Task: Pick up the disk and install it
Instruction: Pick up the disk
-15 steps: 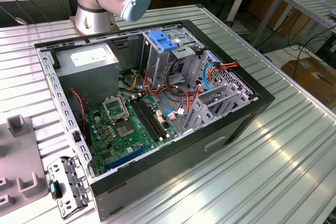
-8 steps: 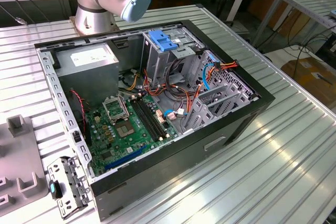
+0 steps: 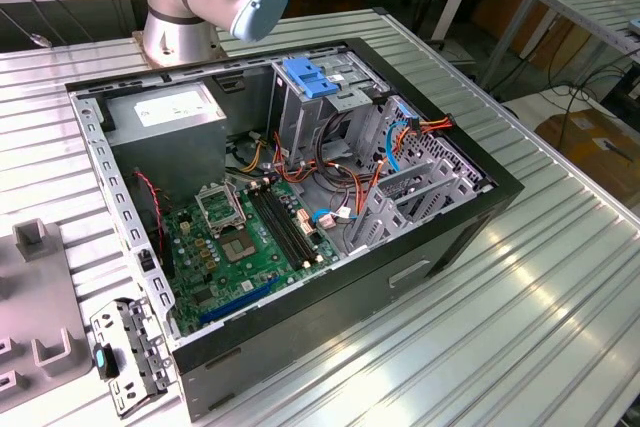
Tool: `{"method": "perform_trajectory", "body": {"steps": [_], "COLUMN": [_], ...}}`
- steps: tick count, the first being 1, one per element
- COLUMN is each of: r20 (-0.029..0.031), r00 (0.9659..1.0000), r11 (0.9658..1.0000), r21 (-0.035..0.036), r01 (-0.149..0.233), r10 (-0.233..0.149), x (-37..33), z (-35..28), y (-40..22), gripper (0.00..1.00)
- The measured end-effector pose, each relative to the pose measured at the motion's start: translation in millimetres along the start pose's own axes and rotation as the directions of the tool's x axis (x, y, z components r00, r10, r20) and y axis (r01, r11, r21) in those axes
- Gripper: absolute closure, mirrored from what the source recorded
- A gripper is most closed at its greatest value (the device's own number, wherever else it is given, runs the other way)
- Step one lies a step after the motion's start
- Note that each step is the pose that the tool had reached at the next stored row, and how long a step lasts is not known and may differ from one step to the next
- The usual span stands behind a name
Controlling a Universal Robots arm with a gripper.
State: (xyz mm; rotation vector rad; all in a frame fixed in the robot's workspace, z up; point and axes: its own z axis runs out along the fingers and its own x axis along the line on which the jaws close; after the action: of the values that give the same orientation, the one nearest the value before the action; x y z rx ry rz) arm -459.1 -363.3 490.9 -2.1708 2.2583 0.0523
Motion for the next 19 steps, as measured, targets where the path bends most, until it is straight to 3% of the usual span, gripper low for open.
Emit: {"method": "perform_trajectory", "body": {"steps": [16,19], "r20": [0.0000,0.0000], "r00": [1.0000,1.0000], "r11": [1.0000,1.0000], "r21": [0.0000,-0.0001], "r01": [0.000,0.000], "r10": [0.000,0.000], "x": [-0.9,-1.4], "z": [-0.4,-0.6], "y": [-23.7,-35.1], "gripper": [0.63,0.63]}}
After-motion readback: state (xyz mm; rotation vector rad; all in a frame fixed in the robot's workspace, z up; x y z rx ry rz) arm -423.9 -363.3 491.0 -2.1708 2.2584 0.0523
